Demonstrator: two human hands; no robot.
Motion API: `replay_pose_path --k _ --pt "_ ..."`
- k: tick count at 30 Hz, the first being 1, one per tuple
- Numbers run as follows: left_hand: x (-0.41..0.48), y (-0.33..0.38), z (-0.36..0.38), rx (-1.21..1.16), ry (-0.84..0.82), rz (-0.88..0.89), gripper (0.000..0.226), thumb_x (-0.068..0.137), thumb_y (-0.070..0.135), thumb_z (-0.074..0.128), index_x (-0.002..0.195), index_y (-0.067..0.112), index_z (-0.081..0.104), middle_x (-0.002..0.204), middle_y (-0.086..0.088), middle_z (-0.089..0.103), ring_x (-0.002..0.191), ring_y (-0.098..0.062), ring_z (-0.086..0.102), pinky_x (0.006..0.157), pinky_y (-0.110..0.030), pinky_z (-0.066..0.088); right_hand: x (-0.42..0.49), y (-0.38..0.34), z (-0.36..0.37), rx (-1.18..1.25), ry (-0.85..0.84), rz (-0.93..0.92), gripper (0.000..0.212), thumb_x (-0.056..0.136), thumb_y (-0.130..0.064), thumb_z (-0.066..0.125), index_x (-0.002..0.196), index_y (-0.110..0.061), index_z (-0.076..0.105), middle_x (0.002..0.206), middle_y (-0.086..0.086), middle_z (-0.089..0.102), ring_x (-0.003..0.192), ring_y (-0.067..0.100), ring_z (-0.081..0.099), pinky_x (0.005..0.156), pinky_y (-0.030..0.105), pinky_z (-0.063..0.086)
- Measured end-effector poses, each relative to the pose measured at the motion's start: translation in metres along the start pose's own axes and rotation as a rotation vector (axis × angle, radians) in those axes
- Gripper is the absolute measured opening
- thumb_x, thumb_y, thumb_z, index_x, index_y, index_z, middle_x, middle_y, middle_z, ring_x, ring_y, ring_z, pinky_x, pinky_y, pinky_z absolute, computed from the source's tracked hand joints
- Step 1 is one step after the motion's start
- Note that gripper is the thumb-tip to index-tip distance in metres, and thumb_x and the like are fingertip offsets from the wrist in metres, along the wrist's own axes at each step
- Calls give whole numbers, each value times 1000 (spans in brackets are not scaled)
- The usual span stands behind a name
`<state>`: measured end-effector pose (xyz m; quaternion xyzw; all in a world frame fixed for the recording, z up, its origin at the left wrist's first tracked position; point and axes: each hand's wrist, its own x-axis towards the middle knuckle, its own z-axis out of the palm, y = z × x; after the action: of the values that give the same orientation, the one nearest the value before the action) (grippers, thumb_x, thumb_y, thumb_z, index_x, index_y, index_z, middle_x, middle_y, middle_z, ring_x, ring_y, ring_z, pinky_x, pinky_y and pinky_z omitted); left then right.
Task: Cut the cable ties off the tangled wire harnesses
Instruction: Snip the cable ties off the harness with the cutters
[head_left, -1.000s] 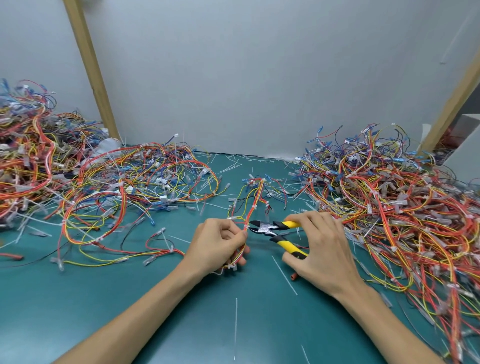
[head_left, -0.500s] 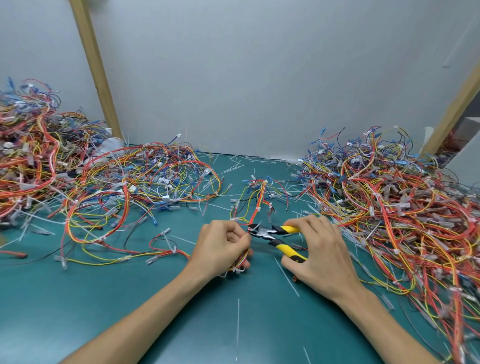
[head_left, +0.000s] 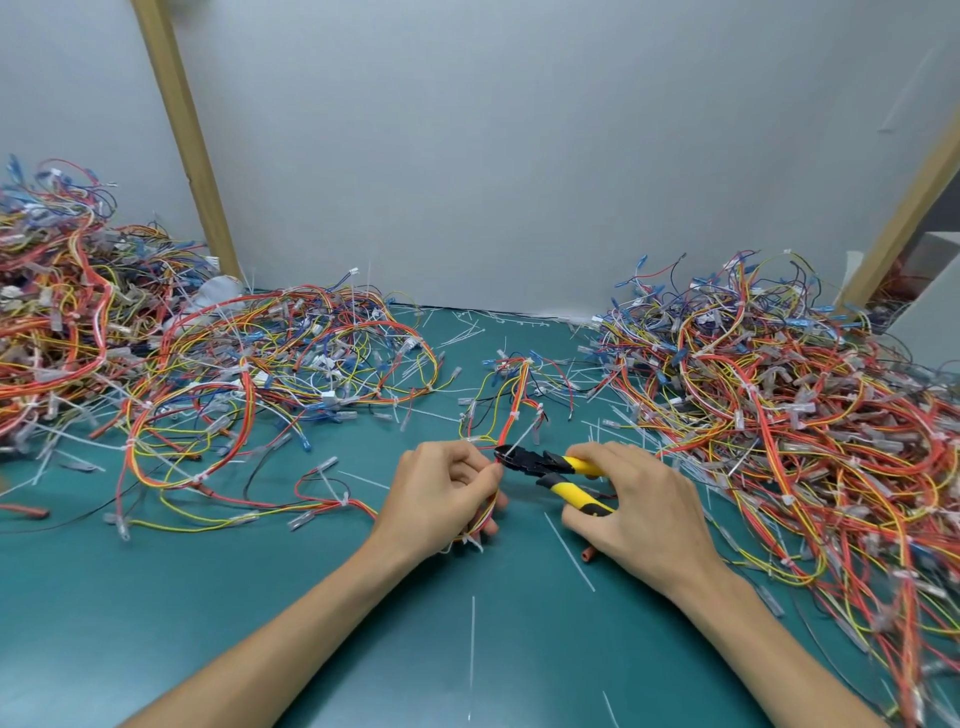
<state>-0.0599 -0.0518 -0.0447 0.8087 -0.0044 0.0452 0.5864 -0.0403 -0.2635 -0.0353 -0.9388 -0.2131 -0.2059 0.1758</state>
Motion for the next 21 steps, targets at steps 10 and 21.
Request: replay_pose_path --k 10,21 --pt "-9 11 -7 566 159 367 29 82 57 56 94 30 61 76 23 65 61 0 62 65 -27 49 2 0 -4 430 -192 206 13 71 -51 60 73 -38 64 55 -6 58 50 10 50 56 28 45" --pt "-11 8 7 400 164 532 36 91 36 63 123 23 56 119 15 57 116 1 50 97 -15 34 7 7 -16 1046 -554 342 58 84 -59 58 93 -3 68 70 19 63 47 27 55 64 57 55"
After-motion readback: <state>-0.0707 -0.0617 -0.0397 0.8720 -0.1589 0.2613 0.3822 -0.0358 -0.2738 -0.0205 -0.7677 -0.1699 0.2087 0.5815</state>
